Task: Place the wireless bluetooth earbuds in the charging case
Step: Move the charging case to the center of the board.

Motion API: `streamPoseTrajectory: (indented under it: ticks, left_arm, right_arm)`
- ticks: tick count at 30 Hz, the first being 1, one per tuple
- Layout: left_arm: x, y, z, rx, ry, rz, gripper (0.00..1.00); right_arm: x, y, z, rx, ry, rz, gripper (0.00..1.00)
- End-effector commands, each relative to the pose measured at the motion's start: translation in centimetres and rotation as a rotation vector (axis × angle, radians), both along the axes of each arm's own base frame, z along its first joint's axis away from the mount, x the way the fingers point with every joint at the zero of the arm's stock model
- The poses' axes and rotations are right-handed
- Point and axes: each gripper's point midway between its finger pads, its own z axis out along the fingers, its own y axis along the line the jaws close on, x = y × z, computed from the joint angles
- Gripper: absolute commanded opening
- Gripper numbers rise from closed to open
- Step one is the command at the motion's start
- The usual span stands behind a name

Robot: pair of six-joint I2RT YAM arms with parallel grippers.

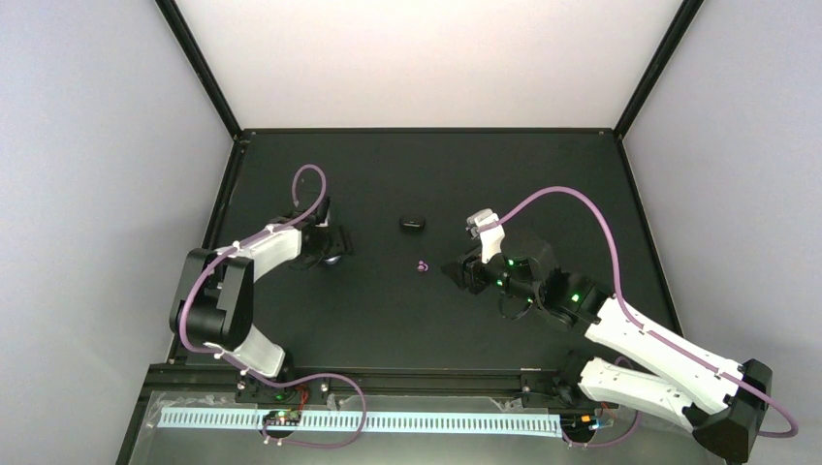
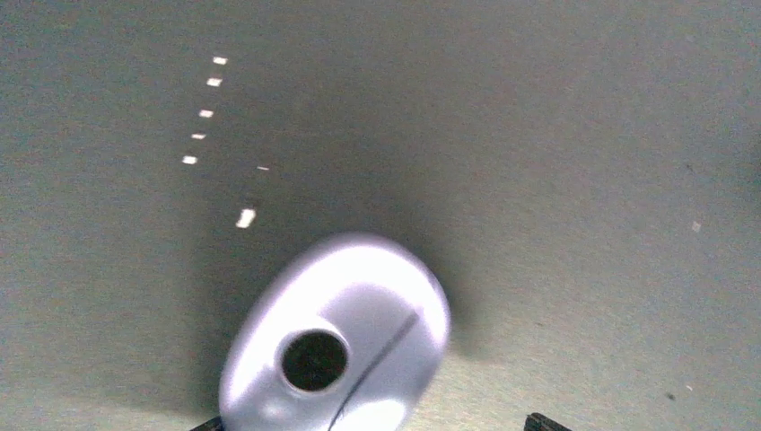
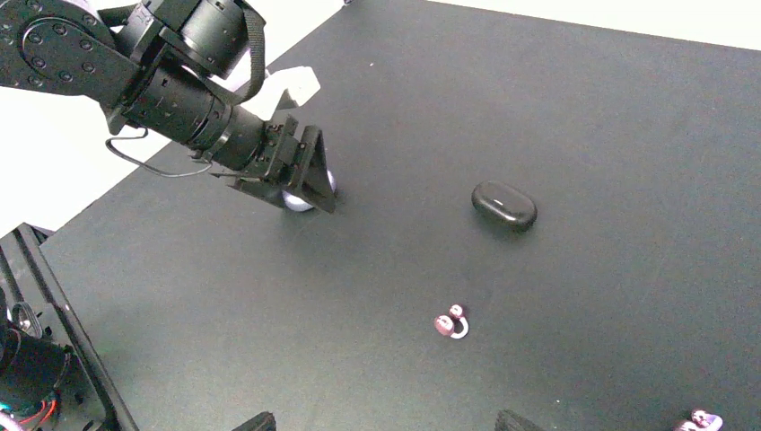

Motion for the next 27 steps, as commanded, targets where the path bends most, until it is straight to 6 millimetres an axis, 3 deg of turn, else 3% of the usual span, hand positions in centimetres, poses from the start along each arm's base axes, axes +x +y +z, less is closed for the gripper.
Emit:
streamPoseTrajectory:
  ticks: [1,5,8,12,14,17,21,24,27]
  left_arm:
    - [0.2,-2.9,0.6,-0.057,-0.025,-0.049,0.82]
    - [0.0,-5.9,1.1,-0.082,-0.037,-0.107,0.81]
    - [-0.2,-6.5,2.2,-0.084,-0.052,-0.119,0.82]
    - [-2.1,-2.9,5.6,-0.011,-0.113,-0.069,0.91]
    - [-3.2,-0.9,8.8,0.009,-0.189,-0.031,0.95]
    - [-5.0,1.6,14.1,0.074,-0.338,0.0,0.99]
    - [-7.5,3.4,20.3,0.098,-0.576,0.009,0.99]
    - [-9.3,4.1,23.8,0.085,-0.708,0.011,0.99]
    - [-10.3,4.2,25.8,0.081,-0.78,-0.003,0.99]
  right_arm:
    - [0.0,-0.1,1.0,0.033,-0.011,-0.002,0.64]
    - [0.0,-0.1,0.7,0.029,-0.008,-0.004,0.64]
    - [0.2,0.1,0.6,0.024,-0.004,-0.007,0.64]
    - [0.7,1.0,0.3,0.023,0.012,0.004,0.64]
    - [1.1,2.1,0.0,0.03,0.029,0.018,0.64]
    - [1.9,4.5,-0.7,0.042,0.064,0.056,0.64]
    - [3.6,9.1,-2.6,0.024,0.108,0.124,0.64]
    - [5.1,13.5,-5.0,-0.041,0.125,0.184,0.64]
    - [6.8,18.0,-7.7,-0.097,0.153,0.235,0.66]
